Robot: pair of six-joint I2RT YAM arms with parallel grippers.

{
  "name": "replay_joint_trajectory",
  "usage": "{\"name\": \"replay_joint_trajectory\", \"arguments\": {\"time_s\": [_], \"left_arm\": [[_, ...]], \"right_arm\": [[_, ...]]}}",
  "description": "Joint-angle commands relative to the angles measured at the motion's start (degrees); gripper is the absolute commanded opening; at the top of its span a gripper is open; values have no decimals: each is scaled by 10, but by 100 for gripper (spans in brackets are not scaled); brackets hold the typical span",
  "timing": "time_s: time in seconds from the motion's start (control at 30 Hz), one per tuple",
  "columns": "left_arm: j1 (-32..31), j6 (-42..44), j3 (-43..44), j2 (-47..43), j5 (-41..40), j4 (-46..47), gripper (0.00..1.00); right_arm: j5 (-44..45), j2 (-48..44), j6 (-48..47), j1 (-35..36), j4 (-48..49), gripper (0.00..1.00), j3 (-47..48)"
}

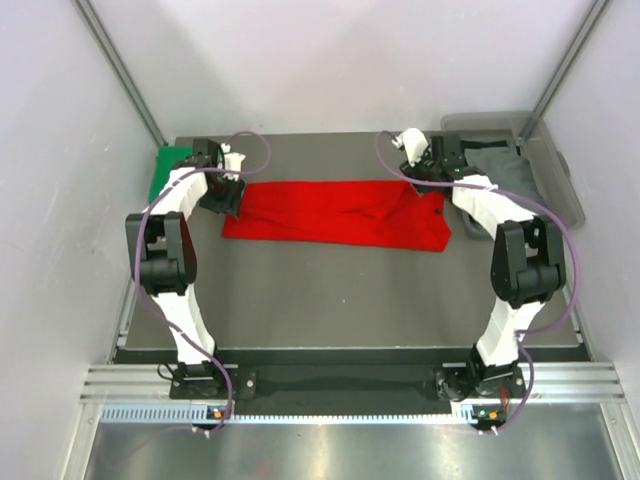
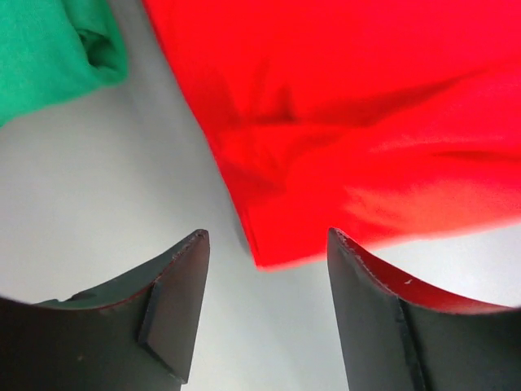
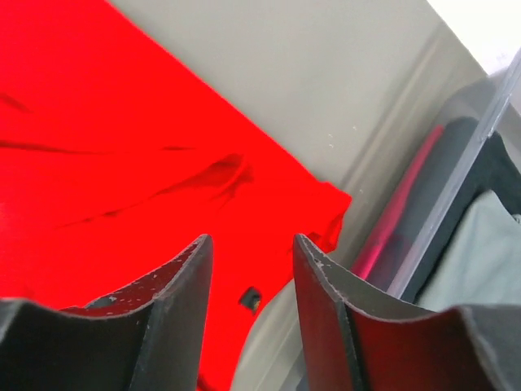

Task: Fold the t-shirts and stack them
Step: Fold the tshirt

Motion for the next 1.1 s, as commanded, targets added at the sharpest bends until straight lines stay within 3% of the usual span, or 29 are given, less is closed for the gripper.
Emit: {"name": "replay_joint_trajectory", "arguments": {"time_s": [0.0, 0.37, 0.73, 0.93, 1.07], "left_arm": [[-17, 17, -70, -98, 1, 102, 62], [-31, 28, -45, 9, 12, 48, 51], [-31, 30, -80, 32, 1, 67, 48], [-31, 28, -136, -5, 7, 84, 47], [-31, 29, -180, -31, -3, 96, 46]], "right_arm": [[-75, -45, 15, -2, -7, 43, -6], [-112, 14, -22, 38, -85, 34, -8], [-119, 51, -30, 62, -103, 32, 7], [-122, 105, -16, 65, -109, 33, 70], [-124, 176, 0, 64, -124, 34, 191]]}}
